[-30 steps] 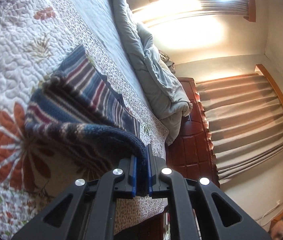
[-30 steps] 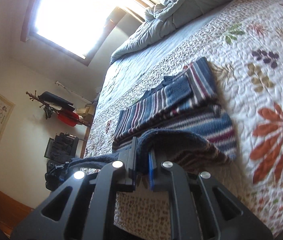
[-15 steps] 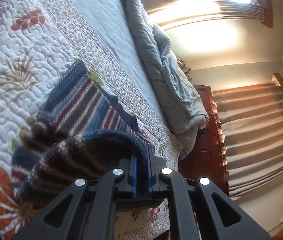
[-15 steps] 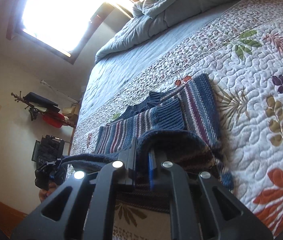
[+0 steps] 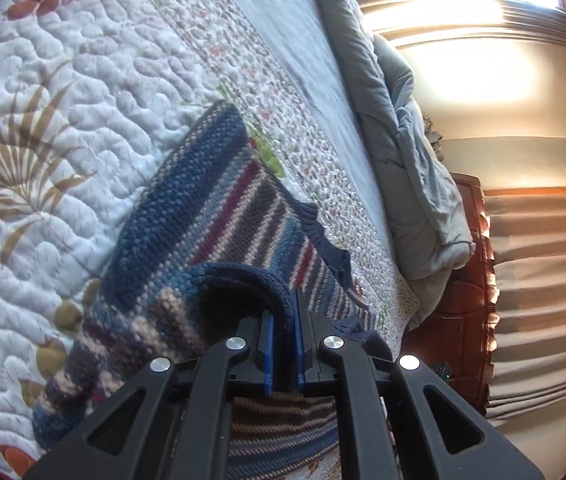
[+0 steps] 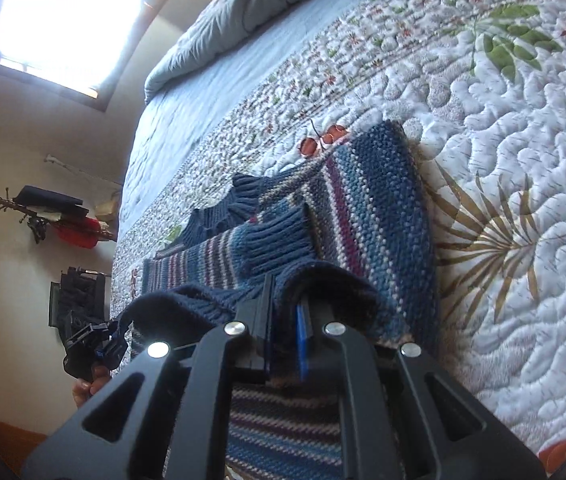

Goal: Fold small clothes

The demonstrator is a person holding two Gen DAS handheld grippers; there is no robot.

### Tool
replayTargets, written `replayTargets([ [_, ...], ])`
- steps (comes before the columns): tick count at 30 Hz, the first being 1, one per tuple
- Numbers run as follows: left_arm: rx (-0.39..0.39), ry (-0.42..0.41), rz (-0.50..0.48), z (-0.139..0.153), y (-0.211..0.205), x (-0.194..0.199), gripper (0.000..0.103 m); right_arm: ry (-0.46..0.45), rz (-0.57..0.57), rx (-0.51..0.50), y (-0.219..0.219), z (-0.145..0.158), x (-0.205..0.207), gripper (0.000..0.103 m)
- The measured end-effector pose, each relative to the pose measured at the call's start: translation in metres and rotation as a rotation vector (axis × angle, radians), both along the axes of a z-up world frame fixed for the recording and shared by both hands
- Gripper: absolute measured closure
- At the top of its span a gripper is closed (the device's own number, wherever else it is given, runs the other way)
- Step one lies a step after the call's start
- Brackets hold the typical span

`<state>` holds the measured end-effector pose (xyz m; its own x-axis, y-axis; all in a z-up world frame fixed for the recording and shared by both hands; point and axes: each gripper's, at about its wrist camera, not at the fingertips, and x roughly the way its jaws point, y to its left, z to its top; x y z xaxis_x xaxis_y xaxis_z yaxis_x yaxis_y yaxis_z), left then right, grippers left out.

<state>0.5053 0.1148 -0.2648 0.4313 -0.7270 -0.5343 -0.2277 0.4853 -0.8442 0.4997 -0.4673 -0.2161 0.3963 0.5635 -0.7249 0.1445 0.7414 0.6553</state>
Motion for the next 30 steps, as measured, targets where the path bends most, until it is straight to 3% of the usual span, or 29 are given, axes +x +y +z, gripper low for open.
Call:
replayTargets([
  [3, 0.005, 0.021, -0.009, -0.009, -0.001, 0.006, 0.095, 0.021, 0.004, 0.006, -0.001, -0.012, 0.007, 0.094],
  [9, -0.016, 0.034, -0.022, -0.013, -0.001, 0.014, 0.090, 0.071, -0.002, 0.095, -0.008, -0.027, 0.015, 0.081],
  [10, -0.025, 0.028, -0.029, -0.011, -0.003, 0.015, 0.086, 0.070, 0.005, 0.099, -0.009, -0.025, 0.015, 0.077],
  [12, -0.050, 0.000, -0.041, -0.002, -0.002, 0.016, 0.059, 0.049, 0.023, 0.094, -0.010, -0.014, 0.014, 0.064],
  [14, -0.031, -0.046, -0.042, 0.011, 0.000, 0.015, 0.049, 0.022, 0.037, 0.073, -0.014, -0.001, 0.012, 0.052],
  [16, -0.011, -0.081, -0.053, 0.022, 0.001, 0.015, 0.046, 0.000, 0.052, 0.057, -0.018, 0.010, 0.011, 0.052],
  [19, 0.100, -0.098, -0.110, 0.031, -0.005, 0.026, 0.046, -0.006, 0.066, 0.012, -0.025, 0.016, 0.011, 0.052],
  [24, 0.357, -0.086, -0.216, 0.028, -0.019, 0.056, 0.045, 0.001, 0.108, -0.052, -0.030, 0.011, 0.019, 0.055],
  [27, 0.401, -0.040, -0.271, 0.013, -0.026, 0.070, 0.045, 0.011, 0.132, -0.079, -0.026, 0.002, 0.025, 0.057],
  [30, 0.451, -0.046, -0.325, 0.006, -0.035, 0.075, 0.045, 0.017, 0.160, -0.096, -0.017, -0.005, 0.033, 0.058],
])
